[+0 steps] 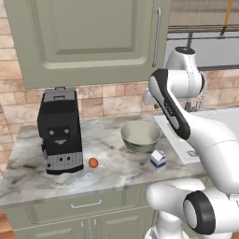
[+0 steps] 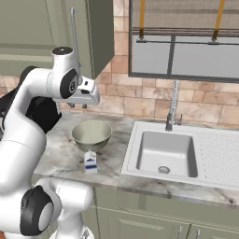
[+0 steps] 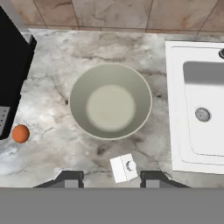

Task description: Gather the eggs and milk located in the vicinity of the sink area and place them right next to the bowl.

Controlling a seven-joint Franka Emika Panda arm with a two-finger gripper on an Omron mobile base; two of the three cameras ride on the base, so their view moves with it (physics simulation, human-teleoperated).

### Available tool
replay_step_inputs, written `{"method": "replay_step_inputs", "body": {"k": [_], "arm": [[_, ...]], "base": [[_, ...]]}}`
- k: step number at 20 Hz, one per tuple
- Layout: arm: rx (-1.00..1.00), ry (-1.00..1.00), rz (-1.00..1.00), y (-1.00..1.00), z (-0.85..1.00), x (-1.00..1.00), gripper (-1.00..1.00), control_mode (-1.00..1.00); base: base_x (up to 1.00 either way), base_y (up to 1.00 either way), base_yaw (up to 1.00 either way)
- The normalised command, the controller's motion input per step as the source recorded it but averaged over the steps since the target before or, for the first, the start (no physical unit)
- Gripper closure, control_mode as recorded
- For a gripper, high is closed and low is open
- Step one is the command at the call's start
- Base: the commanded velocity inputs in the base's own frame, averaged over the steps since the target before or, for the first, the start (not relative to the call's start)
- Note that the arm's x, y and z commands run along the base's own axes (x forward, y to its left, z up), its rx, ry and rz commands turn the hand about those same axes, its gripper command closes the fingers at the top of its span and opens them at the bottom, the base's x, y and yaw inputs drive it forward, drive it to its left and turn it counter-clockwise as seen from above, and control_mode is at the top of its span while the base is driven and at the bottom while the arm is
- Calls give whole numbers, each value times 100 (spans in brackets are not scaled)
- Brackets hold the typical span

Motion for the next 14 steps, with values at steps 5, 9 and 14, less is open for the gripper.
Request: {"method": "replay_step_inputs", "body": {"k": [5,9,14], "arm": [[0,1,0,-3,-15,-6,-100,-100],[0,5,0,-2,-32,-6,-100,-100],[0,2,0,0,-31,-3,-100,-100]], "base": [[0,0,0],[0,0,0],[0,0,0]]}}
